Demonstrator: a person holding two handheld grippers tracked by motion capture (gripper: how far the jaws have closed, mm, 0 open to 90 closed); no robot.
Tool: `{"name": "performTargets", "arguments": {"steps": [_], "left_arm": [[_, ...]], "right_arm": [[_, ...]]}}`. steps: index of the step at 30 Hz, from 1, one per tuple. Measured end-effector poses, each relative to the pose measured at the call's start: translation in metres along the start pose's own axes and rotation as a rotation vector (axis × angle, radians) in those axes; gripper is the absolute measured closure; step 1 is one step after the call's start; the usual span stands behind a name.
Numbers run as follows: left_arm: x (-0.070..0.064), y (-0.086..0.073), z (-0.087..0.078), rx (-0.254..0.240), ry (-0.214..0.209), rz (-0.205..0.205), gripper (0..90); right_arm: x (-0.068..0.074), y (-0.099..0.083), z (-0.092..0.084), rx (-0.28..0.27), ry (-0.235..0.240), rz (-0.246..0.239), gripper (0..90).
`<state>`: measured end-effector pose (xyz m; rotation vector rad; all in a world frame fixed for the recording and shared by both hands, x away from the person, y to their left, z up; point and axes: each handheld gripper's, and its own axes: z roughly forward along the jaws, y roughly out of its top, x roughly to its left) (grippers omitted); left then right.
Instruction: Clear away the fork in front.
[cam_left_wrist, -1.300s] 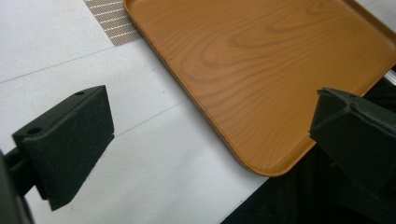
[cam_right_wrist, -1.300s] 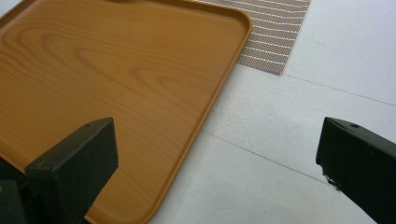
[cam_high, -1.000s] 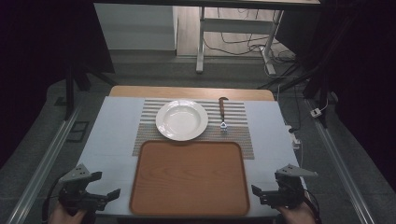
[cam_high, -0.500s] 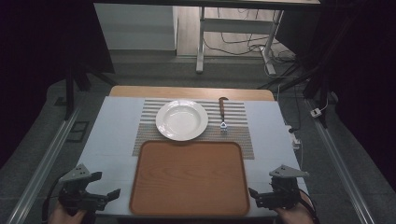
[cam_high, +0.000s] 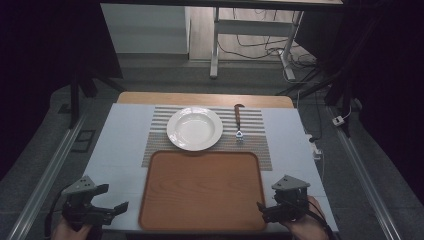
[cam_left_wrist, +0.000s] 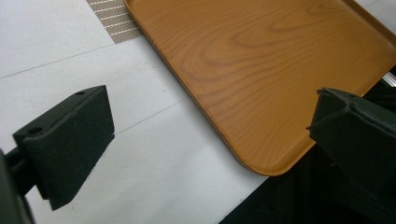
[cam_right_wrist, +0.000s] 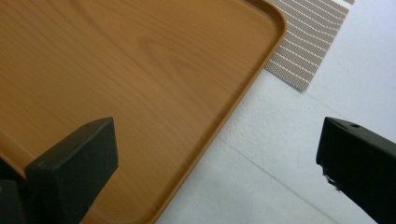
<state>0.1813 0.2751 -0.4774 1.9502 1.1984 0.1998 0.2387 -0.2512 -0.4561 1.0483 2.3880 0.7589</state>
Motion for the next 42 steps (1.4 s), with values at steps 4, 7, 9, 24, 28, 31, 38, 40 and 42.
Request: {"name": "performTargets", "arguments": {"steps": [4,7,9,24,28,31,38,40,42], "left_arm": [[0.000,0.000,0.000,-0.001,-0.001,-0.003,0.0],[0.001,0.000,0.000,-0.001,-0.003,-0.007,0.0],[0.001,0.000,0.000,-0.002,-0.003,-0.007,0.0],[0.002,0.000,-0.001,-0.005,-0.009,-0.011,0.0],[0.002,0.000,-0.001,-0.005,-0.010,-0.014,0.0],[0.002,0.000,-0.001,-0.006,-0.010,-0.013,0.0],[0.003,-0.001,-0.001,-0.008,-0.016,-0.017,0.0],[0.003,-0.001,-0.001,-0.008,-0.016,-0.016,0.0],[0.003,-0.001,-0.001,-0.008,-0.016,-0.016,0.0]], "right_arm": [[0.006,0.007,0.006,0.025,-0.020,-0.065,0.0],[0.011,0.012,0.012,0.035,-0.043,-0.123,0.0],[0.015,0.015,0.015,0.043,-0.061,-0.163,0.0],[0.035,0.038,0.041,0.123,-0.136,-0.397,0.0],[0.039,0.046,0.047,0.140,-0.151,-0.464,0.0],[0.043,0.052,0.052,0.146,-0.171,-0.523,0.0],[0.047,0.064,0.070,0.189,-0.206,-0.657,0.0],[0.048,0.066,0.075,0.195,-0.229,-0.698,0.2],[0.048,0.069,0.079,0.199,-0.244,-0.732,0.4]]}}
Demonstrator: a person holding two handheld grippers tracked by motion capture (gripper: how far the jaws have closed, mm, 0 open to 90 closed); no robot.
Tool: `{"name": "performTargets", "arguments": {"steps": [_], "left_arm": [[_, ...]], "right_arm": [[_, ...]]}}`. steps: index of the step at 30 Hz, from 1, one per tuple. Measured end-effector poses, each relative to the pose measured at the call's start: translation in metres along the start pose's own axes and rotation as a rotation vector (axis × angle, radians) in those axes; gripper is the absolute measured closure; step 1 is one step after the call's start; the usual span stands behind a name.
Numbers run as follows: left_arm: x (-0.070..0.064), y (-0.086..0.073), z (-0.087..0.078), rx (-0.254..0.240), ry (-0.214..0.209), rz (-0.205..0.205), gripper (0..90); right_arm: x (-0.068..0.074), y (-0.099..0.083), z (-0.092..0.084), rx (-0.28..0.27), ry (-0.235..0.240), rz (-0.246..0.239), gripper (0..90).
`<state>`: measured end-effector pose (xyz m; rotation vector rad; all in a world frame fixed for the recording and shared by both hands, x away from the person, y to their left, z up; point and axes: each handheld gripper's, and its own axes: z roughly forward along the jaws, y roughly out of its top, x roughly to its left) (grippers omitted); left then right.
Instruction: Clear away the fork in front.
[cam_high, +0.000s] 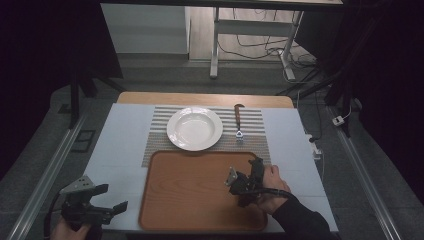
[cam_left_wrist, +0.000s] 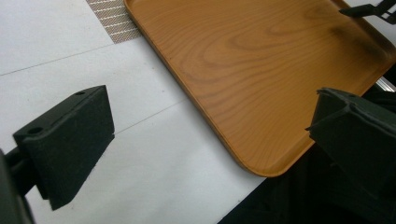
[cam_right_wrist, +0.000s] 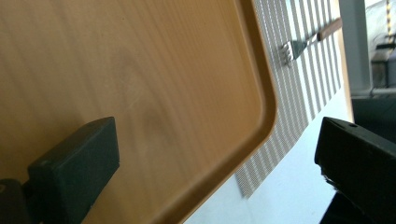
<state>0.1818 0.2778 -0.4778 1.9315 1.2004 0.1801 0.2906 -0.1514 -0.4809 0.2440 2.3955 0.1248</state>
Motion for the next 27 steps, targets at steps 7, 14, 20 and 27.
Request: {"name": "performTargets", "arguments": {"steps": [7,14,20,27], "left_arm": [[0.000,0.000,0.000,-0.001,-0.001,0.000,0.0],[0.001,0.000,-0.001,-0.005,-0.003,-0.004,0.0],[0.001,-0.001,-0.001,-0.006,-0.005,-0.004,0.0],[0.001,-0.001,-0.001,-0.008,-0.007,-0.005,0.0]], "right_arm": [[-0.006,0.008,0.018,0.016,-0.015,-0.077,0.9],[-0.019,0.014,0.038,0.013,-0.012,-0.151,1.2],[-0.029,0.018,0.054,0.021,-0.036,-0.172,2.1],[-0.043,0.023,0.066,0.016,-0.061,-0.177,3.2]]}}
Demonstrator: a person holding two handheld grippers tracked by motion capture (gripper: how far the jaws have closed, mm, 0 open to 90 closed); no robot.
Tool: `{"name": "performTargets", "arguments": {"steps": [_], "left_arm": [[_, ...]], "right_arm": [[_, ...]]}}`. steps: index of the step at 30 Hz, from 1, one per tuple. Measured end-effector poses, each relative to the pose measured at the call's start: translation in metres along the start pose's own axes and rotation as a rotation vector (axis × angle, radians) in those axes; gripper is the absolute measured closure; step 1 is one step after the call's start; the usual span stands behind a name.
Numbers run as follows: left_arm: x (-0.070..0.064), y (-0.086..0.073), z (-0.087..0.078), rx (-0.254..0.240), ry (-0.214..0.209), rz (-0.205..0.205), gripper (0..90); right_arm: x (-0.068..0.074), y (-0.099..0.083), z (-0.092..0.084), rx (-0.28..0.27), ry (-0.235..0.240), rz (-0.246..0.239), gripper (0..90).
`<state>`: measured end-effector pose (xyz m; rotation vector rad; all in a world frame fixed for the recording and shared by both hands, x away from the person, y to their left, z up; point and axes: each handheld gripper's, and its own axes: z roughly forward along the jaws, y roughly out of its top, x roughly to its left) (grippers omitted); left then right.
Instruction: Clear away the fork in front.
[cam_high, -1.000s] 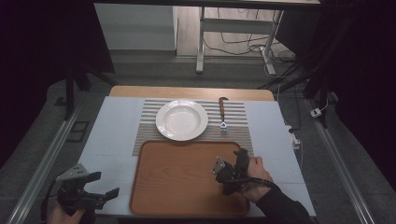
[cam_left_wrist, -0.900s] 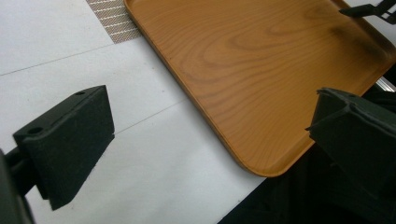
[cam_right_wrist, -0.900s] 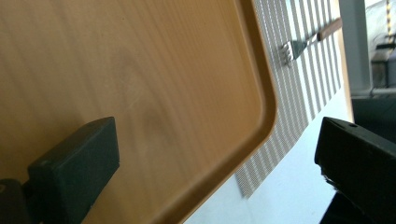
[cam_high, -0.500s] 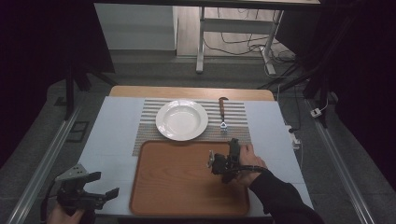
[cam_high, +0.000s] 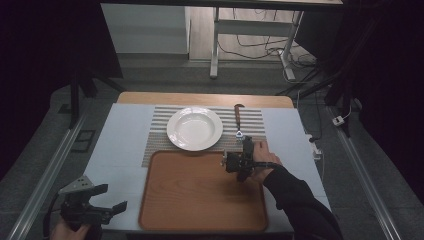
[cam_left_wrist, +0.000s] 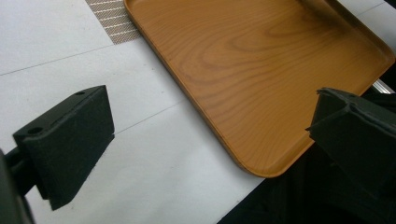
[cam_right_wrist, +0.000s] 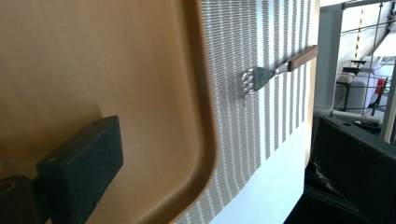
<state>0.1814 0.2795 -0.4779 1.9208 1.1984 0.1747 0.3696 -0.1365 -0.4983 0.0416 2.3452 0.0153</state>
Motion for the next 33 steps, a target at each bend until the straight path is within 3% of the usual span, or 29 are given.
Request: {"name": "performTargets", "arguments": {"steps": [1,3,4,5,14,15,16,20,26,30,33], "left_arm": [[0.000,0.000,0.000,0.000,-0.001,0.000,0.0],[0.000,0.000,0.000,0.000,-0.001,0.001,0.0],[0.000,0.000,0.000,0.000,-0.001,0.001,0.0],[0.000,0.000,0.000,0.001,-0.001,0.001,0.0],[0.000,0.000,0.000,0.000,-0.003,-0.003,0.0],[0.000,0.000,0.000,-0.001,-0.003,-0.003,0.0],[0.000,0.000,0.000,-0.001,-0.003,-0.003,0.0],[0.000,0.000,0.000,0.001,-0.004,-0.003,0.0],[0.000,0.000,0.000,0.000,-0.004,-0.003,0.0],[0.000,0.000,0.000,0.000,-0.004,-0.003,0.0],[0.000,0.000,0.000,0.001,-0.005,-0.003,0.0]], "right_arm": [[-0.003,0.001,0.001,0.009,0.024,0.000,3.2],[-0.007,0.002,0.002,0.016,-0.001,-0.009,3.7],[-0.011,0.002,0.005,0.006,0.039,-0.004,3.7],[-0.011,0.002,0.006,0.009,0.002,0.000,3.7],[-0.029,0.005,0.018,0.025,0.000,0.000,4.3],[-0.032,0.006,0.020,0.014,0.048,0.005,4.6],[-0.032,0.006,0.020,0.028,-0.003,0.001,4.7],[-0.037,0.008,0.023,0.035,-0.011,-0.004,5.9],[-0.046,0.009,0.030,0.048,-0.022,0.000,20.4],[-0.046,0.008,0.037,0.037,0.002,0.001,31.5],[-0.047,0.009,0.041,0.059,0.022,-0.001,38.9]]}}
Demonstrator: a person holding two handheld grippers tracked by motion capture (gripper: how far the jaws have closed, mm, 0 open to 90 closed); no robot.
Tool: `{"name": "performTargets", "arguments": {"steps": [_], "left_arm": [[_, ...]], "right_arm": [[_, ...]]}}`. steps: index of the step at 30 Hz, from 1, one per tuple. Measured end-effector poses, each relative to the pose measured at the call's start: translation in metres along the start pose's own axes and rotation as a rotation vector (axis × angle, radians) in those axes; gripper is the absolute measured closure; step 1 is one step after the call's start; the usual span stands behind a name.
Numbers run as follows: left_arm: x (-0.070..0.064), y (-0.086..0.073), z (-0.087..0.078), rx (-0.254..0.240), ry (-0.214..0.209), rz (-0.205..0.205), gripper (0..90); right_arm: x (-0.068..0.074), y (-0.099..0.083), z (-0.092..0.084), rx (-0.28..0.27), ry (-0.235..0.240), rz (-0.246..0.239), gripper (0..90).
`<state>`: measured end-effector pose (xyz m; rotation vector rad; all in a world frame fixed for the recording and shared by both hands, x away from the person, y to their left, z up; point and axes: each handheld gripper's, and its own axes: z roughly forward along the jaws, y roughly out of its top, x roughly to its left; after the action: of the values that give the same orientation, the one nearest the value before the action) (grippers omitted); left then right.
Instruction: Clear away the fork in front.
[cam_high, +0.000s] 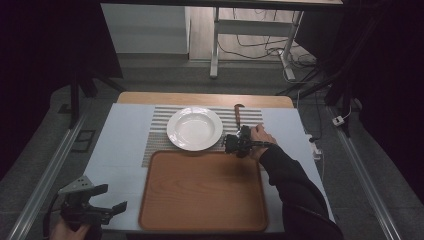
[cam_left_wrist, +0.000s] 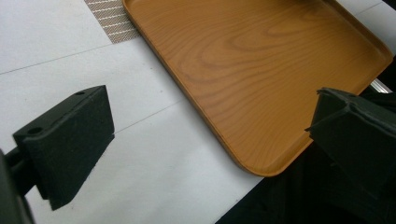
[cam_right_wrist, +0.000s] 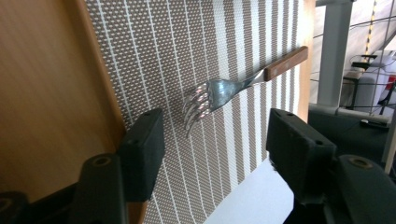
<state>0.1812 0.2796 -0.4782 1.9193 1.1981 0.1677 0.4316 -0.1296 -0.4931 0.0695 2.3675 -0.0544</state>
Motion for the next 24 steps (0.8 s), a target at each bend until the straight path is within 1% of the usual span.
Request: {"name": "performTargets", "arguments": {"steps": [1,2,3,4,5,6,7,8,9,10,12,13,14,15,16,18,19,21,22,23,24], "left_arm": [[0.000,0.000,0.000,0.000,0.000,0.003,0.0],[0.000,0.000,0.000,0.000,0.000,0.003,0.0],[0.000,0.000,0.000,0.000,0.000,0.003,0.0],[0.000,0.000,0.000,0.000,0.000,0.001,0.0],[0.000,0.000,0.000,0.000,0.000,0.002,0.0],[0.000,0.000,0.000,0.000,0.000,0.003,0.0],[0.000,0.000,0.000,0.000,0.000,0.003,0.0],[0.000,0.000,0.000,0.001,0.000,0.003,0.0],[0.000,0.000,0.000,0.001,0.000,0.003,0.0],[0.000,0.000,0.000,0.001,0.000,0.003,0.0],[0.000,0.000,0.000,0.000,0.000,0.003,0.0],[0.000,0.000,0.000,0.000,0.000,0.003,0.0],[0.000,0.000,0.000,0.000,0.000,0.003,0.0],[0.000,0.000,0.000,0.000,0.000,0.003,0.0],[0.000,0.000,0.000,0.001,-0.002,0.000,0.0],[0.000,0.000,0.000,0.001,-0.002,0.001,0.0],[0.000,0.000,0.000,0.001,-0.002,0.001,0.0],[0.000,0.000,0.000,0.002,-0.001,0.003,0.0],[0.000,0.000,0.000,0.002,-0.002,0.000,0.0],[0.000,0.000,0.000,0.003,-0.002,0.001,0.0],[0.000,0.000,0.000,0.003,-0.002,0.001,0.0]], "right_arm": [[0.000,0.000,0.002,0.001,0.000,0.001,41.2],[0.002,-0.001,0.006,-0.028,-0.030,0.013,43.0],[-0.001,-0.001,0.007,-0.012,0.032,0.009,44.3],[0.000,-0.001,0.009,-0.009,0.039,0.014,45.4],[0.006,-0.002,0.013,-0.030,-0.104,0.016,46.8],[0.002,-0.001,0.012,0.004,0.005,-0.005,48.5],[0.003,0.000,0.013,0.022,0.001,-0.013,49.5],[0.004,0.000,0.016,0.002,0.001,-0.007,51.0],[0.005,0.000,0.018,-0.001,0.001,-0.004,53.0],[0.005,0.000,0.019,0.010,0.021,-0.010,54.4],[0.006,0.000,0.021,0.014,0.009,-0.016,57.1],[0.009,0.000,0.023,0.013,-0.021,-0.017,58.4],[0.008,0.000,0.024,0.013,0.001,-0.020,59.5],[0.008,0.000,0.024,0.013,0.001,-0.020,59.5],[0.012,0.001,0.025,0.031,-0.042,-0.032,61.1],[0.015,0.000,0.030,0.002,-0.054,-0.030,63.6],[0.015,0.000,0.030,0.002,-0.054,-0.030,63.6],[0.018,0.002,0.031,0.009,-0.085,-0.043,65.9],[0.019,0.002,0.032,0.008,-0.095,-0.042,66.8],[0.021,0.002,0.033,0.003,-0.116,-0.044,68.0],[0.022,0.003,0.033,0.009,-0.097,-0.046,70.2]]}}
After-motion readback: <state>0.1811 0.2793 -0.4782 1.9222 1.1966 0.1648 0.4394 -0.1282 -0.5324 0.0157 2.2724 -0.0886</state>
